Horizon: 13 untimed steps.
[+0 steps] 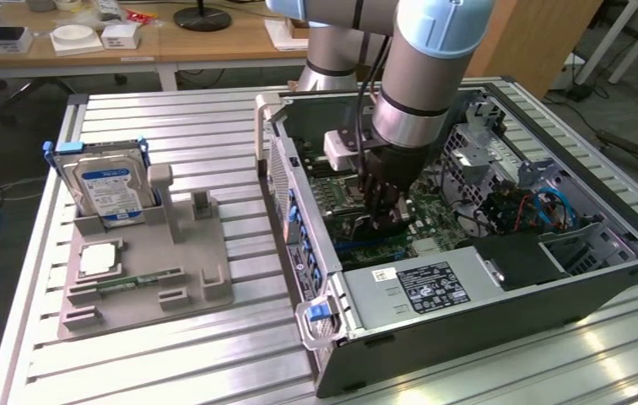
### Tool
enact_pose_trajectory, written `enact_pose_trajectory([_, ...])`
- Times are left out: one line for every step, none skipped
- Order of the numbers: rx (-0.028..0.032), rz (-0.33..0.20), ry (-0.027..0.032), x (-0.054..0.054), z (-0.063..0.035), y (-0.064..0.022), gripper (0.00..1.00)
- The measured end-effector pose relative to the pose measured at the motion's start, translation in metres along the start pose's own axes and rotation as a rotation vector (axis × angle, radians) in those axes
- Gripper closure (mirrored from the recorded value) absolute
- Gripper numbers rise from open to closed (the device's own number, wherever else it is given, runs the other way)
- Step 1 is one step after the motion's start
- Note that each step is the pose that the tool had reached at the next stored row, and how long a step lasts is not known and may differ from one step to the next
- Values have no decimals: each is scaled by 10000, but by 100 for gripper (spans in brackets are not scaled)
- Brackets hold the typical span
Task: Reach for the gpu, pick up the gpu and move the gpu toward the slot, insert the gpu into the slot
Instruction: 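Insert the gpu into the slot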
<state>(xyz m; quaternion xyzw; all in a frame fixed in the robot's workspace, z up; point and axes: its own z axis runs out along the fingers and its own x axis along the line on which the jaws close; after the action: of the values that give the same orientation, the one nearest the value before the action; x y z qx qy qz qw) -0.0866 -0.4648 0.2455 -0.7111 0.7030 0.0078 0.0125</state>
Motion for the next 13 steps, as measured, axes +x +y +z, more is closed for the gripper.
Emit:
enact_pose_trajectory([0,0,0,0,6,0,74])
enact_pose_trajectory([0,0,-1,0,11,0,74])
enact_pose_trajectory([0,0,1,1,14,0,74])
enact_pose_trajectory([-1,0,1,1,14,0,74])
enact_pose_trajectory([0,0,1,1,14,0,74])
enact_pose_trajectory([0,0,0,1,15,0,74])
enact_pose_trajectory([0,0,0,0,15,0,74])
enact_pose_trajectory([0,0,-1,0,15,0,74])
enact_pose_trajectory([0,1,0,1,15,0,74])
enact_pose_trajectory([0,0,-2,1,15,-4,74])
enact_pose_trajectory([0,0,-2,1,16,-6,74])
enact_pose_trajectory([-1,2,-1,1,16,-7,74])
enact_pose_trajectory([-3,0,-1,1,16,-13,74])
